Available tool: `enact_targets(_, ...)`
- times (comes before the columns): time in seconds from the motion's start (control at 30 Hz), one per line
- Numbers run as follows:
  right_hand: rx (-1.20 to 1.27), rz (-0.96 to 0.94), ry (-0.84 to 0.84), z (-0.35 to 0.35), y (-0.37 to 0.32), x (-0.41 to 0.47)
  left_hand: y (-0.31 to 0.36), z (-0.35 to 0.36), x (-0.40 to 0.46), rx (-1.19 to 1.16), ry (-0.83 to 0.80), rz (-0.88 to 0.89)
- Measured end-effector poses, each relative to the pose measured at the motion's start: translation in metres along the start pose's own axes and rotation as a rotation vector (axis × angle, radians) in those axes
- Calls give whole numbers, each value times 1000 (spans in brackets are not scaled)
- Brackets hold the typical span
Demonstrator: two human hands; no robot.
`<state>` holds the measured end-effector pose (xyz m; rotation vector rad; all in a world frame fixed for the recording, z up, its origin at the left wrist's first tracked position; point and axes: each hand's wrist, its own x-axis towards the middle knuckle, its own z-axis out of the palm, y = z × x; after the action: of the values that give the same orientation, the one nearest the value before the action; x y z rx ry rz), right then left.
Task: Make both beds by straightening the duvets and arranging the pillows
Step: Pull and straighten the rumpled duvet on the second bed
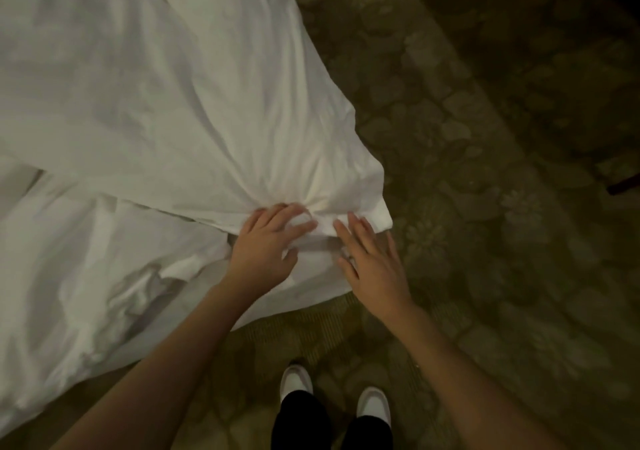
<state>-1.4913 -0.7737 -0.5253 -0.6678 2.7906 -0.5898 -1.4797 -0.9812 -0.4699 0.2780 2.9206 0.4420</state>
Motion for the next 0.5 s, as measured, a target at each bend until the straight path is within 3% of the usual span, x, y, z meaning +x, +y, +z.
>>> enact_targets(0.17, -48, -4, 96, -13, -22, -2, -1, -32, -11, -197, 105, -60)
enact_targets(0.3, -13, -78, 148, -26, -69, 19, -36, -67, -36, -129, 271, -175)
enact_targets(0.5, 59, -275, 172, -13, -177, 67, -126, -99, -99, -130, 333, -312)
